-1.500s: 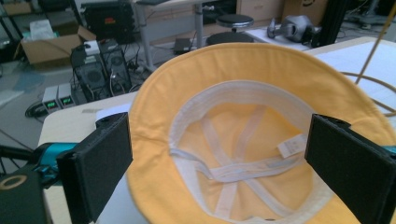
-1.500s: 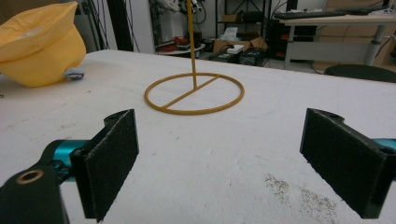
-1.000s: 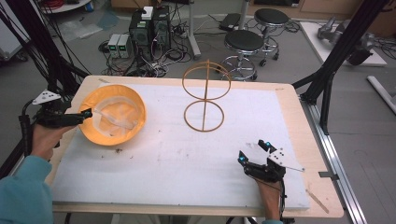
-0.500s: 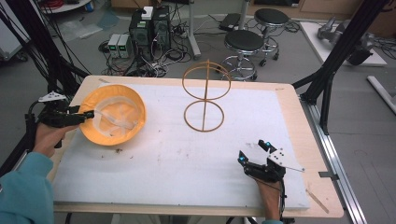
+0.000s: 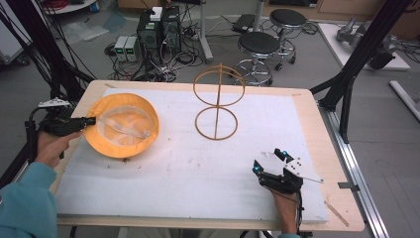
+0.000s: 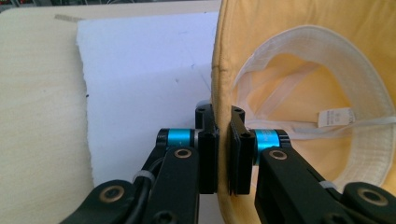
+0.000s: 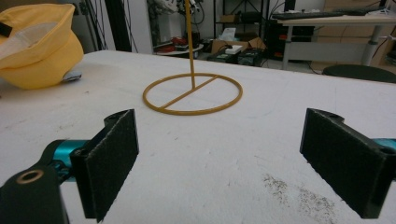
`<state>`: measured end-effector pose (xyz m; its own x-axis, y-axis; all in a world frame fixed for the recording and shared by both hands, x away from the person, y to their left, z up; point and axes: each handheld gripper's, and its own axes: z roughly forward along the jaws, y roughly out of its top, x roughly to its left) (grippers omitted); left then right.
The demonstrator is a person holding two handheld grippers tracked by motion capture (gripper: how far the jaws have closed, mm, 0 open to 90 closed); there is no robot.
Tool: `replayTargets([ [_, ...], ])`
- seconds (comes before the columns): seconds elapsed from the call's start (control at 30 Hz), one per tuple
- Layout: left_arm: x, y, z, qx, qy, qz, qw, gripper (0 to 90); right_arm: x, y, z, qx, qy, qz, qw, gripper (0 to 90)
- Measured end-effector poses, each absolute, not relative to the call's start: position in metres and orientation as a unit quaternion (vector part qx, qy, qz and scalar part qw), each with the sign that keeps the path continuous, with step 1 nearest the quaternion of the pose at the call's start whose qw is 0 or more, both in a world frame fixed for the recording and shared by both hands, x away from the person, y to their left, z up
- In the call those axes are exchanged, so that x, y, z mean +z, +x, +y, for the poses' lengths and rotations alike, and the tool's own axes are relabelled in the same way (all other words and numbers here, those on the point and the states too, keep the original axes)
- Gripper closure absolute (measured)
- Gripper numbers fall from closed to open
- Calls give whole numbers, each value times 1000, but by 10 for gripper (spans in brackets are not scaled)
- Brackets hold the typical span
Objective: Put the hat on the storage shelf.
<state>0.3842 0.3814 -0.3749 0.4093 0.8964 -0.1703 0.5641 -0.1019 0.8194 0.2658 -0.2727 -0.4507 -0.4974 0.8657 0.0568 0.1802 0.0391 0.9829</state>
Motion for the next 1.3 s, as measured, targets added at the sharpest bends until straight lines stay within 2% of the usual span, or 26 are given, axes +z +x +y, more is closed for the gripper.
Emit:
replayTargets([
  [0.33, -360, 381, 371, 206, 723, 486, 446, 858, -451, 266, -273, 568, 403, 652, 301, 109],
  [0.77, -319, 390, 359, 262, 720, 466, 442, 862, -451, 266, -273, 569, 402, 652, 300, 109],
  [0.93, -312, 391, 352, 300, 733, 445, 418, 862, -451, 266, -273, 567, 400, 654, 302, 109],
  [1.3, -314, 376, 321, 286, 762, 396, 425, 862, -451, 266, -273, 567, 398, 654, 304, 109],
])
